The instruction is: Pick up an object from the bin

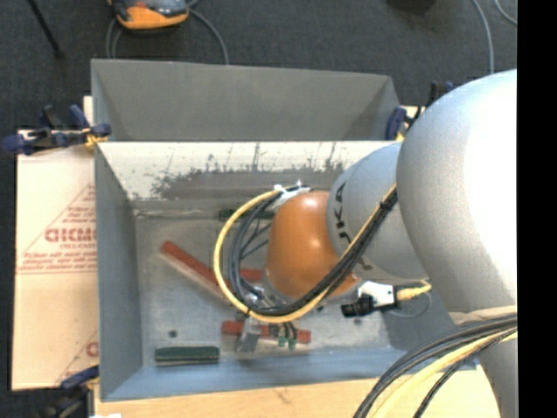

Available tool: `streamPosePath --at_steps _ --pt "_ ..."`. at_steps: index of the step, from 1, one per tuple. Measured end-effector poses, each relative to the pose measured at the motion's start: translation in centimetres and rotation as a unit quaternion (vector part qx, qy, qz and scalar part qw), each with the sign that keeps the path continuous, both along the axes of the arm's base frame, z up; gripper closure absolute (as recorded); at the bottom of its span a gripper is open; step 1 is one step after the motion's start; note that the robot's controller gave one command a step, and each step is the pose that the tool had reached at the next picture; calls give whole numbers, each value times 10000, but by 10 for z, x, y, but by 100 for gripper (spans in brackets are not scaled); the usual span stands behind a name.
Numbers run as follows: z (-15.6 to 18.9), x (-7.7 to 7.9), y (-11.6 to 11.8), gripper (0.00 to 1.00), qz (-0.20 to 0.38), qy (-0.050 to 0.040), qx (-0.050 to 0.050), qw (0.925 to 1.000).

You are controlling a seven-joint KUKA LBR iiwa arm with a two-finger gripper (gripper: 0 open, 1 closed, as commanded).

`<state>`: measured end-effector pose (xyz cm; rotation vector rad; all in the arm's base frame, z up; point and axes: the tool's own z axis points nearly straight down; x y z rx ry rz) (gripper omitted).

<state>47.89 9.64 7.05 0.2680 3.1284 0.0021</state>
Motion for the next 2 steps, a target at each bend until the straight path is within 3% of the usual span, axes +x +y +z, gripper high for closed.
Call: streamPosePath --at_steps 1,2 --pt "0 0 0 100 0 0 0 10000" --pt "0 5 6 100 628 2 -16 9980"
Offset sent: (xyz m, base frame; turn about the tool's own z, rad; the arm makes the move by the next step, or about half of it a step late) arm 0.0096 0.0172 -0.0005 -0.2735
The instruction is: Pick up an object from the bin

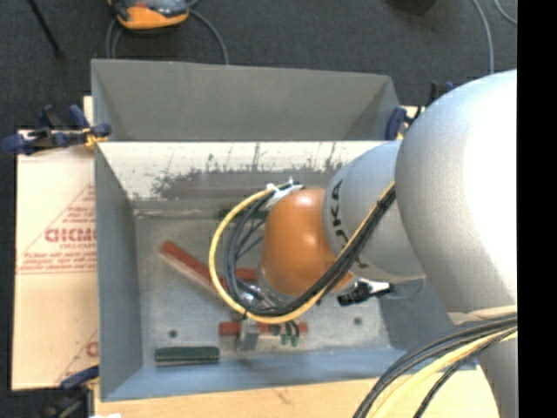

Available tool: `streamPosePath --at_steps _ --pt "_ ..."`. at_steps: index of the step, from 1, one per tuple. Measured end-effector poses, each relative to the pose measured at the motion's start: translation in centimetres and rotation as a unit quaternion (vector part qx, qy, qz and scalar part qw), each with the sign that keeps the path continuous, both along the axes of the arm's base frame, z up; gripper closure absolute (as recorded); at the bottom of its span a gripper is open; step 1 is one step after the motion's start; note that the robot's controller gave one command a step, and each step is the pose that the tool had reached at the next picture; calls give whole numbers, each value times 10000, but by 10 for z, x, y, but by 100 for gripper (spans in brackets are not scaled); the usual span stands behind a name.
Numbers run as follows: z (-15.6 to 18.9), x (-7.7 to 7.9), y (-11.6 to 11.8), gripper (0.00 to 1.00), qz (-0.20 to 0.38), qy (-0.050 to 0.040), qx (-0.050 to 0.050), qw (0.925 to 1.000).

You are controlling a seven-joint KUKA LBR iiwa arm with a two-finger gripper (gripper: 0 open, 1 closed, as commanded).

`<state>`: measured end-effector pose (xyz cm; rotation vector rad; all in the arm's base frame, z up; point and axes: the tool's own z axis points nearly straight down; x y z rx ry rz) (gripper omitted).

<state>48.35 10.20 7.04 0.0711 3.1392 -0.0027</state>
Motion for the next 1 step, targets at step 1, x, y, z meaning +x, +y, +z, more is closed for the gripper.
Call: streamPosePath --at_steps 1 --pt "47 -2 -15 100 549 40 6 9985"
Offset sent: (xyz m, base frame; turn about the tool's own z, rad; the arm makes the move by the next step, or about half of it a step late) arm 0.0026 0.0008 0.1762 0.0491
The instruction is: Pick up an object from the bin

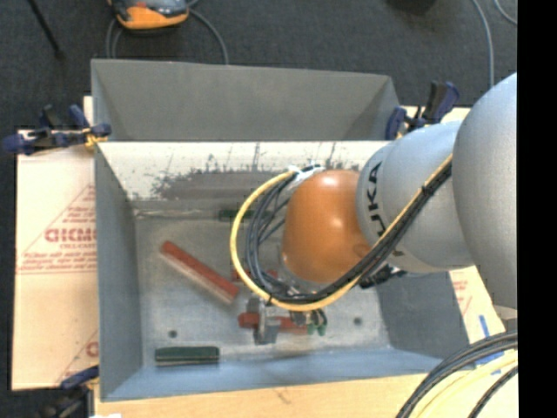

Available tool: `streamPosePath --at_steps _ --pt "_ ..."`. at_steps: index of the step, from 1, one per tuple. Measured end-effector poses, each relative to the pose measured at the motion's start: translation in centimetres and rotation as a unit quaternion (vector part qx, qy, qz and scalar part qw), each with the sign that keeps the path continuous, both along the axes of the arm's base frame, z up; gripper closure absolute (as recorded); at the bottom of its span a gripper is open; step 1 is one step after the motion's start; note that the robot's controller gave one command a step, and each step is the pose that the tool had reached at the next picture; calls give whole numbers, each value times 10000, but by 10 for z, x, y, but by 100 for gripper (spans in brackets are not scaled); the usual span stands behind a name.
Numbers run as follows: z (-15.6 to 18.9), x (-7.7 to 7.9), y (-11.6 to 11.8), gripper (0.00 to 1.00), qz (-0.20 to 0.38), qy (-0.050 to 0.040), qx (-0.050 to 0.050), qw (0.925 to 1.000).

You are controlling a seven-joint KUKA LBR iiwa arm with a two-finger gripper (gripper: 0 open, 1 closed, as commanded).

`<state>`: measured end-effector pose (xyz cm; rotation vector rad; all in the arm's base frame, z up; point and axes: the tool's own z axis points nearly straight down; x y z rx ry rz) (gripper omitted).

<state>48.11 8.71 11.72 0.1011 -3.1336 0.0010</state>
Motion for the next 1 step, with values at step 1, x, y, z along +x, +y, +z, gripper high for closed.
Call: streamPosePath --at_steps 1 --pt "77 3 6 100 -490 -19 1 9988"
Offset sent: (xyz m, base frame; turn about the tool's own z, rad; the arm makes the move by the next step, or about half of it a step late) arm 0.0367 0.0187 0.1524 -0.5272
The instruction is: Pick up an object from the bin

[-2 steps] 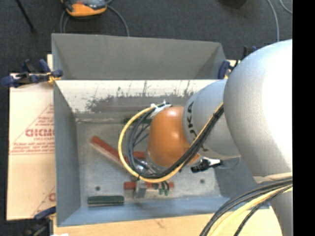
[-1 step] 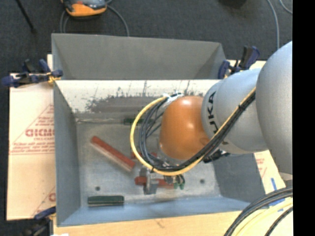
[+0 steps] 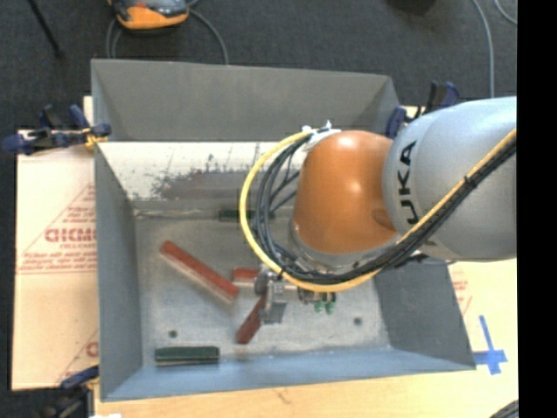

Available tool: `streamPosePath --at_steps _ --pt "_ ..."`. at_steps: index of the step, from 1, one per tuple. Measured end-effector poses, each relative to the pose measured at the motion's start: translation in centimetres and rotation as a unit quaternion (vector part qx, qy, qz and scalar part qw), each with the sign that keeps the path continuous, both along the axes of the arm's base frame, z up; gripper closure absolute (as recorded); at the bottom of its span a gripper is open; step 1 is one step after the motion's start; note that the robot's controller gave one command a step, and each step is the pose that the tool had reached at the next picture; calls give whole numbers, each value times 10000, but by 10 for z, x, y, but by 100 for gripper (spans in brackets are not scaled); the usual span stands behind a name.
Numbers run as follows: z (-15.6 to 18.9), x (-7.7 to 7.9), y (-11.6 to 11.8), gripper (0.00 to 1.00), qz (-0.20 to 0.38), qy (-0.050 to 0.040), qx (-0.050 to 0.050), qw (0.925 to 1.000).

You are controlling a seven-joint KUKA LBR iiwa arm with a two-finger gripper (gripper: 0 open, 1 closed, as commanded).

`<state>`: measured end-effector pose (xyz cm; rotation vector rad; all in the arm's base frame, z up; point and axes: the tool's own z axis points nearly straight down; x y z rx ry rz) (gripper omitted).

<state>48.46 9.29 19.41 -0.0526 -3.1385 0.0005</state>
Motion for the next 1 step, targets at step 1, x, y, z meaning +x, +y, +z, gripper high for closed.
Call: streamPosePath --at_steps 1 --pt "36 14 6 100 800 -29 0 9968"
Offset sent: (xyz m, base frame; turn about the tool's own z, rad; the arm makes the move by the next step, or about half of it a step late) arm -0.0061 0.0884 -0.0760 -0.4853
